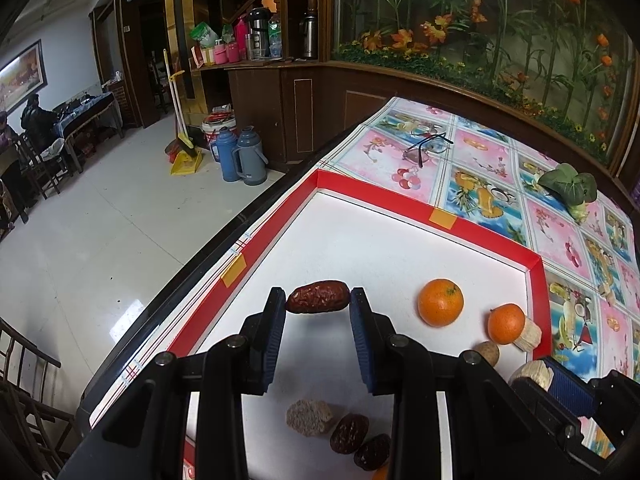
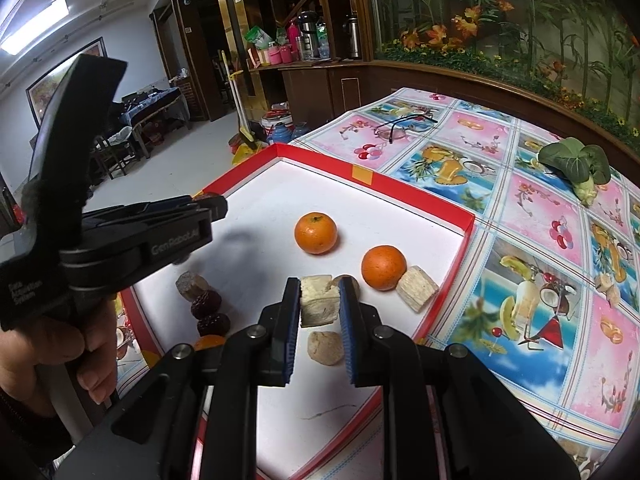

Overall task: Organize fruits
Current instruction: 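Carry the date and beige cube over the red tray, then open both tools to drop the date and beige cube into the tray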

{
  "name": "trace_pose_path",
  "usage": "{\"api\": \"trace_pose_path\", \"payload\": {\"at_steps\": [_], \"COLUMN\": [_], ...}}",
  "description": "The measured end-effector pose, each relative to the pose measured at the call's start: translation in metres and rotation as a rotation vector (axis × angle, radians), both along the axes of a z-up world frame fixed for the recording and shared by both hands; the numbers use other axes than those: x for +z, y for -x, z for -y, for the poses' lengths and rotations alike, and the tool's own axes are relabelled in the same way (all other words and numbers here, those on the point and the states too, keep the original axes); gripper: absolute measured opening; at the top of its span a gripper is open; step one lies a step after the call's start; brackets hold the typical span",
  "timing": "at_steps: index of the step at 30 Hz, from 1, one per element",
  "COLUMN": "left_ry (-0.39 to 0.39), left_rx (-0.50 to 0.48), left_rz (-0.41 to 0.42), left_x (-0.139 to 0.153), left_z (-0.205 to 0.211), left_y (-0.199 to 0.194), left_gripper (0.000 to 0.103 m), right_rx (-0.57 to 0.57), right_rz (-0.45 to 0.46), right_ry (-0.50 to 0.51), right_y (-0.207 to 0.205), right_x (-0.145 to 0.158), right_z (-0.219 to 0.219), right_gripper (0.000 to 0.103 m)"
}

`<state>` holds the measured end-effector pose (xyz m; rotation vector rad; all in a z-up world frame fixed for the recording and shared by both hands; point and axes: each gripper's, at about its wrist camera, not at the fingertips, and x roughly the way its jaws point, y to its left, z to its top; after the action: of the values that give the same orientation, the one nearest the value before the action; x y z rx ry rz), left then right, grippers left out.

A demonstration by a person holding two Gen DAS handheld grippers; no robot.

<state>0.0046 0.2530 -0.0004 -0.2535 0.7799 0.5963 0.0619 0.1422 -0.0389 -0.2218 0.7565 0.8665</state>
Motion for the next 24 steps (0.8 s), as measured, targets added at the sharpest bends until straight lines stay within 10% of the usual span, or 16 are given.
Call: {"api": "trace_pose_path", "payload": {"at_steps": [21, 24], "left_ry": [0.035, 0.060], "left_rx": [0.051, 0.061], "left_rz": [-0.050, -0.044], "left_x": [-0.007, -0.006], "left_z": [-0.017, -0.019], "left_y": [-0.007, -0.003], "left_gripper": [0.033, 0.061], "right_rx": [-0.002, -0.025], "right_rz": [-0.046, -0.066], "right_ry": [-0.003, 0.007], "right_y": [-0.007, -0.009], "right_x": [-0.009, -0.011], "right_z": [-0.004, -0.002], "right_gripper": [0.023, 0.064]}}
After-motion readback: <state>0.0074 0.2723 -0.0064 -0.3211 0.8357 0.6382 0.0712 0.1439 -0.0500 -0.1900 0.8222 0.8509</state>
